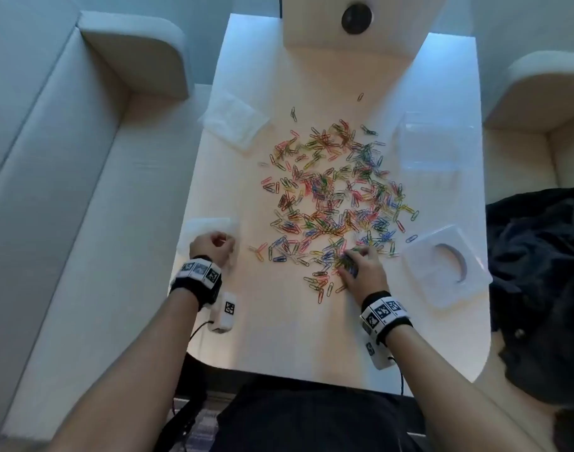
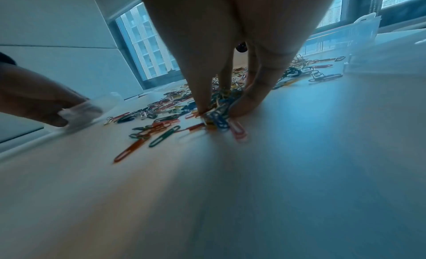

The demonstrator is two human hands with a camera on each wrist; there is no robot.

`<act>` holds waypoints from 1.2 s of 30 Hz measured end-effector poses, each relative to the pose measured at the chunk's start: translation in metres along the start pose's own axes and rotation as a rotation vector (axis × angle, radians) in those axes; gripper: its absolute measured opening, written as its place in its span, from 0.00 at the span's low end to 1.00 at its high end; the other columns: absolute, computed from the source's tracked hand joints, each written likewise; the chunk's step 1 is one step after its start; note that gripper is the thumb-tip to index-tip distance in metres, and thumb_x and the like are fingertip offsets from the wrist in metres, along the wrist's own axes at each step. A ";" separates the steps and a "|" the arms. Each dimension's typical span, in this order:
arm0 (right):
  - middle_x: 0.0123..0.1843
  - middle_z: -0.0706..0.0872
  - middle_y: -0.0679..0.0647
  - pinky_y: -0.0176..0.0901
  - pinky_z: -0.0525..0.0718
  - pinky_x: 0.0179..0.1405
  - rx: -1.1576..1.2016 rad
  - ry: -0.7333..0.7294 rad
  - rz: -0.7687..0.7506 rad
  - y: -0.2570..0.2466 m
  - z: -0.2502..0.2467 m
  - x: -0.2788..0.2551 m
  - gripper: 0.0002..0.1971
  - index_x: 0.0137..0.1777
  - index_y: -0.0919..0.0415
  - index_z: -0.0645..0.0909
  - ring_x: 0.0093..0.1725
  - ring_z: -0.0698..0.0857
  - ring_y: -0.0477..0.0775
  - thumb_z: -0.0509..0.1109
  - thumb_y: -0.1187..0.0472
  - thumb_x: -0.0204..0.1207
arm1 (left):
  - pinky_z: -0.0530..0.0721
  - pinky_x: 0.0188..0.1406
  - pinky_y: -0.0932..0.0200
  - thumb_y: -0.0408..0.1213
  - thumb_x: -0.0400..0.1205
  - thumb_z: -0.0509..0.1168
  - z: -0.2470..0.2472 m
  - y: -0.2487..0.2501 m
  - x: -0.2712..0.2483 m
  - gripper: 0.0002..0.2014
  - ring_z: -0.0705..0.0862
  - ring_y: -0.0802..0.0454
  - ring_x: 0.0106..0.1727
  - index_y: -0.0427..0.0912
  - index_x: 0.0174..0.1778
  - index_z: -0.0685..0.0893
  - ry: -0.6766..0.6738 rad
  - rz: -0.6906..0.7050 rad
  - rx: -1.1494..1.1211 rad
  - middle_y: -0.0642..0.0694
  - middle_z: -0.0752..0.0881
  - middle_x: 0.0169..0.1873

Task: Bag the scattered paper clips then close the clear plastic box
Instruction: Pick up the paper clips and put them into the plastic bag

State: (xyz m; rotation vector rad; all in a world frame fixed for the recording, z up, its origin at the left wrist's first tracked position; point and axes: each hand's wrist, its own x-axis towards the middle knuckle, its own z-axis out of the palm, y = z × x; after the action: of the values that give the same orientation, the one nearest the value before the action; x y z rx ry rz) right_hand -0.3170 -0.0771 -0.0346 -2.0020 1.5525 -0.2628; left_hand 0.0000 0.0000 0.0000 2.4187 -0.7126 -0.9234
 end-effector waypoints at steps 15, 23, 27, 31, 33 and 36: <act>0.52 0.90 0.63 0.37 0.89 0.45 1.339 -0.045 0.474 -0.028 -0.039 -0.018 0.11 0.55 0.71 0.85 0.47 0.91 0.55 0.70 0.75 0.74 | 0.90 0.37 0.58 0.38 0.84 0.66 0.044 0.000 -0.101 0.09 0.88 0.52 0.31 0.41 0.53 0.90 -0.245 0.120 -0.113 0.47 0.91 0.36; 0.47 0.91 0.64 0.39 0.89 0.46 1.416 -0.370 0.400 -0.079 -0.017 -0.040 0.11 0.57 0.76 0.83 0.45 0.91 0.56 0.69 0.77 0.75 | 0.90 0.46 0.50 0.38 0.83 0.63 0.063 0.040 -0.125 0.10 0.90 0.47 0.34 0.43 0.46 0.90 -0.230 0.253 0.005 0.45 0.91 0.35; 0.44 0.91 0.66 0.46 0.90 0.50 1.078 -0.388 0.341 -0.075 -0.012 -0.042 0.06 0.48 0.69 0.88 0.43 0.91 0.58 0.72 0.76 0.74 | 0.88 0.48 0.52 0.34 0.81 0.62 0.064 0.050 -0.138 0.11 0.89 0.45 0.40 0.45 0.49 0.91 -0.141 0.329 0.032 0.44 0.92 0.38; 0.44 0.90 0.64 0.45 0.90 0.48 0.902 -0.410 0.348 -0.077 -0.020 -0.035 0.07 0.51 0.70 0.86 0.40 0.90 0.55 0.68 0.76 0.77 | 0.83 0.53 0.61 0.33 0.82 0.64 0.068 0.059 -0.149 0.13 0.88 0.46 0.49 0.44 0.58 0.90 -0.101 0.376 0.035 0.43 0.92 0.47; 0.43 0.88 0.64 0.39 0.89 0.41 0.842 -0.416 0.345 -0.080 -0.027 -0.031 0.11 0.50 0.72 0.85 0.39 0.89 0.54 0.63 0.79 0.76 | 0.80 0.53 0.63 0.32 0.82 0.64 0.070 0.062 -0.153 0.13 0.87 0.46 0.51 0.44 0.58 0.90 -0.095 0.412 0.050 0.43 0.91 0.49; 0.39 0.88 0.62 0.35 0.87 0.36 0.783 -0.442 0.327 -0.083 -0.039 -0.031 0.13 0.47 0.70 0.85 0.39 0.88 0.54 0.61 0.81 0.74 | 0.78 0.52 0.64 0.32 0.82 0.64 0.071 0.067 -0.157 0.13 0.87 0.47 0.51 0.43 0.58 0.90 -0.084 0.421 0.036 0.44 0.91 0.50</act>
State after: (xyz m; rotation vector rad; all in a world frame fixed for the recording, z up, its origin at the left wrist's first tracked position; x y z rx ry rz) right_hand -0.2775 -0.0482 0.0497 -1.0903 1.2029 -0.2269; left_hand -0.1705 0.0284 0.0643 2.1443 -1.2192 -0.8427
